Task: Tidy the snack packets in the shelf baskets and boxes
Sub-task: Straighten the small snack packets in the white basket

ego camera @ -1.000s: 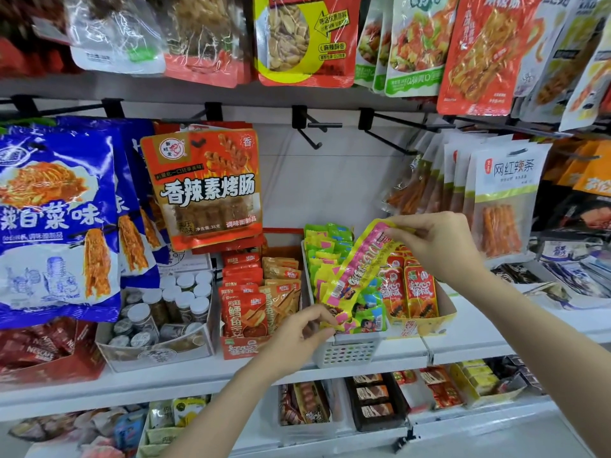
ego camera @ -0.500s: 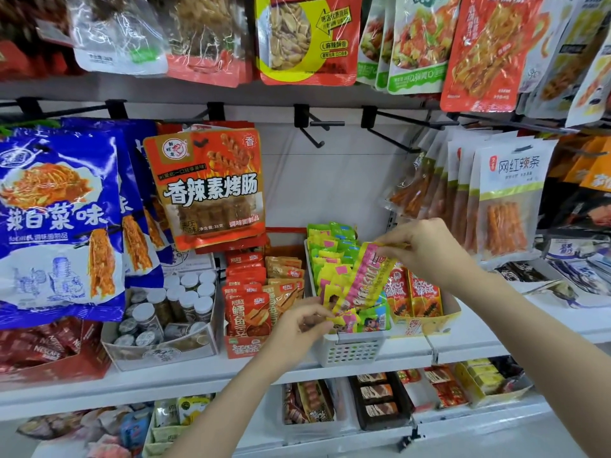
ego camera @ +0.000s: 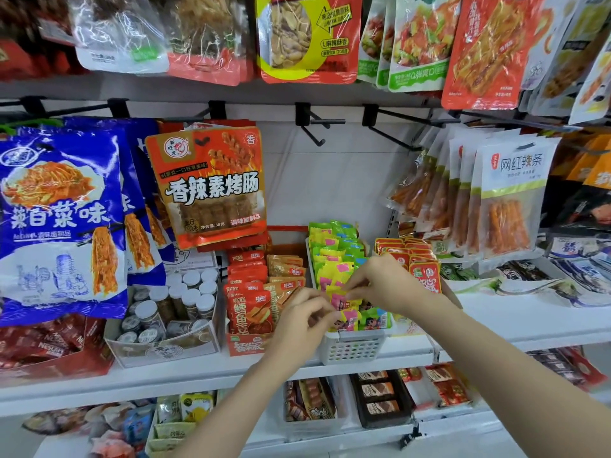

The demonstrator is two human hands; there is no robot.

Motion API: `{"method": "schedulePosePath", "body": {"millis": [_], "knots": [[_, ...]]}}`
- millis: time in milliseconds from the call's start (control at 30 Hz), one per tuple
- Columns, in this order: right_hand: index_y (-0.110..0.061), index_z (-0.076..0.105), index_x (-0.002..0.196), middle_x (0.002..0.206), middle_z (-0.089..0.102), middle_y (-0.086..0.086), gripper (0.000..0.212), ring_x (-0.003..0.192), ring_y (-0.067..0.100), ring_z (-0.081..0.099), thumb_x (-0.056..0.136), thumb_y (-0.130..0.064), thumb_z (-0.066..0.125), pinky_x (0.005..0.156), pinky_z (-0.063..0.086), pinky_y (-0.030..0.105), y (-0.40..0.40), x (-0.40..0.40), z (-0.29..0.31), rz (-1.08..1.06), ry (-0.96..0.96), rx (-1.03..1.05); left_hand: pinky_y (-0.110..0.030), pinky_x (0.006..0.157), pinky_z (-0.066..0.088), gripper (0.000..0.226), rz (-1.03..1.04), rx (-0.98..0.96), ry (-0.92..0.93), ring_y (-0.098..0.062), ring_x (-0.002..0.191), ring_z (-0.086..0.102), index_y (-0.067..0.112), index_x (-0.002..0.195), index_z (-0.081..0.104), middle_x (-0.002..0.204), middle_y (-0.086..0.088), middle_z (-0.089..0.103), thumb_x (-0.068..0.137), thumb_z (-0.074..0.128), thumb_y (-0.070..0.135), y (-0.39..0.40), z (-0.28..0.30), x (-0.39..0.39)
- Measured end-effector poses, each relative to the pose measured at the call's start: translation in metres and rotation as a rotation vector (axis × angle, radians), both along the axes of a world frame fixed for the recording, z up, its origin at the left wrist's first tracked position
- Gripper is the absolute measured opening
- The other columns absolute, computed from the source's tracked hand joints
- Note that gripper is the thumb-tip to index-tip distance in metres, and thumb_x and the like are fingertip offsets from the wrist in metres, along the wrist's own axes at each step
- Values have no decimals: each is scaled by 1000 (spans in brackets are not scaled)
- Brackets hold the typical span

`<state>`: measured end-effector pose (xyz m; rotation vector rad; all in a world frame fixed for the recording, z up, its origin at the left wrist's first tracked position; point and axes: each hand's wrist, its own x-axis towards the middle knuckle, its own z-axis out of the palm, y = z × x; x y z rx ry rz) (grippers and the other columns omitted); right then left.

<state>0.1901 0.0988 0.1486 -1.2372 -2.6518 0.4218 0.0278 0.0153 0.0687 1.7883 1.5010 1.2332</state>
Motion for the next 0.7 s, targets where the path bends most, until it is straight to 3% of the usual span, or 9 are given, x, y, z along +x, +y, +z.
{"method": "schedulePosePath", "body": {"millis": [100, 167, 300, 367, 500, 600, 700], "knots": [[-21, 78, 100, 98, 76, -3, 19, 92, 10, 69, 84, -30, 74, 109, 38, 41, 0, 0, -3, 8, -38, -25, -12, 68, 41, 12, -5, 2, 20, -4, 73, 53, 9, 80, 67, 104, 1, 56, 90, 69, 16, 2, 4, 0], [-24, 77, 104, 102, 75, -6, 18, 95, 7, 67, 87, -27, 71, 111, 35, 41, 0, 1, -2, 25, -22, -77, -13, 65, 43, 13, 9, 3, 22, -4, 71, 54, 8, 81, 68, 108, 3, 54, 89, 70, 17, 2, 4, -2], [-26, 75, 110, 108, 73, -9, 20, 97, 2, 66, 93, -20, 64, 97, 50, 27, 7, 8, 16, 90, -105, -219, -4, 88, 33, 15, 27, 97, 147, -5, 104, 54, 6, 82, 70, 114, 5, 60, 89, 70, 19, 2, 2, -4], [-26, 73, 111, 107, 74, -9, 21, 94, 1, 67, 95, -22, 61, 88, 52, 21, 10, 10, 18, 75, -91, -263, -7, 87, 35, 16, 24, 127, 171, -8, 100, 57, 4, 80, 69, 103, 2, 66, 89, 69, 17, 3, 1, -3], [-24, 73, 111, 108, 71, -3, 22, 83, 5, 61, 89, -26, 69, 81, 49, 19, 14, 8, 8, -73, -38, -2, -11, 78, 41, 16, 39, 110, 147, -5, 91, 61, 7, 79, 67, 101, 4, 70, 91, 68, 18, 4, -3, -2], [-25, 75, 109, 114, 63, 2, 29, 102, 15, 56, 83, -39, 74, 86, 45, 25, 13, 6, -6, -72, -130, 41, -11, 63, 39, 16, 41, 102, 131, -3, 71, 57, 11, 78, 65, 92, 4, 69, 92, 67, 18, 4, -3, -2], [-24, 78, 96, 110, 60, 2, 22, 112, 19, 50, 79, -38, 77, 93, 44, 32, 12, 1, -16, -111, -49, 40, -18, 59, 37, 14, 70, 105, 126, -3, 63, 51, 11, 81, 65, 80, 7, 63, 92, 66, 19, 4, -6, 0]]}}
